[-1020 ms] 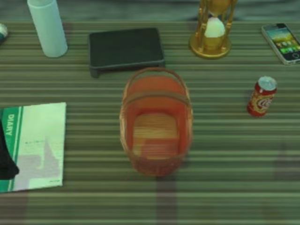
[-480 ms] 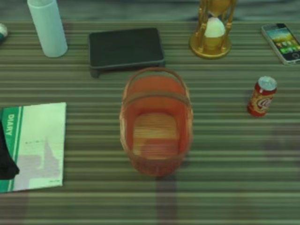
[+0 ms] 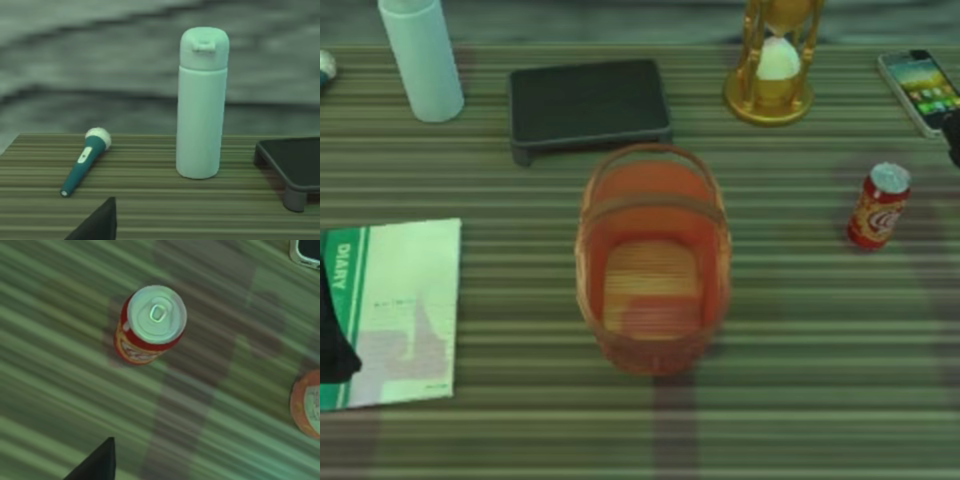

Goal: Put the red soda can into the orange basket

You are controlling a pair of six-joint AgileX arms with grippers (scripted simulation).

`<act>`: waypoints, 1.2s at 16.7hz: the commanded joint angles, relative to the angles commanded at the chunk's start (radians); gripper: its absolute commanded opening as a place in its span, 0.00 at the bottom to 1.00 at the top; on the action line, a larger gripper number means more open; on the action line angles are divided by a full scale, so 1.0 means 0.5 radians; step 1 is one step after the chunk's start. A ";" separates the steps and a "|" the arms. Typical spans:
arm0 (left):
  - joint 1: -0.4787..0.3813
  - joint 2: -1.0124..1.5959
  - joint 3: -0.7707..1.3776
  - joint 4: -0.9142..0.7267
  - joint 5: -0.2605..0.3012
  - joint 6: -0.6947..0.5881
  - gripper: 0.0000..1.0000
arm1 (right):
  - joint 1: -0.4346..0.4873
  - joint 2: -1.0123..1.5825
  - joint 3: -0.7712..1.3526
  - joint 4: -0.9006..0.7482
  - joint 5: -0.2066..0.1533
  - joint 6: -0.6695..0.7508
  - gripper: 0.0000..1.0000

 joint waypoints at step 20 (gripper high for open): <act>0.000 0.000 0.000 0.000 0.000 0.000 1.00 | 0.136 1.669 1.356 -0.820 0.002 -0.396 1.00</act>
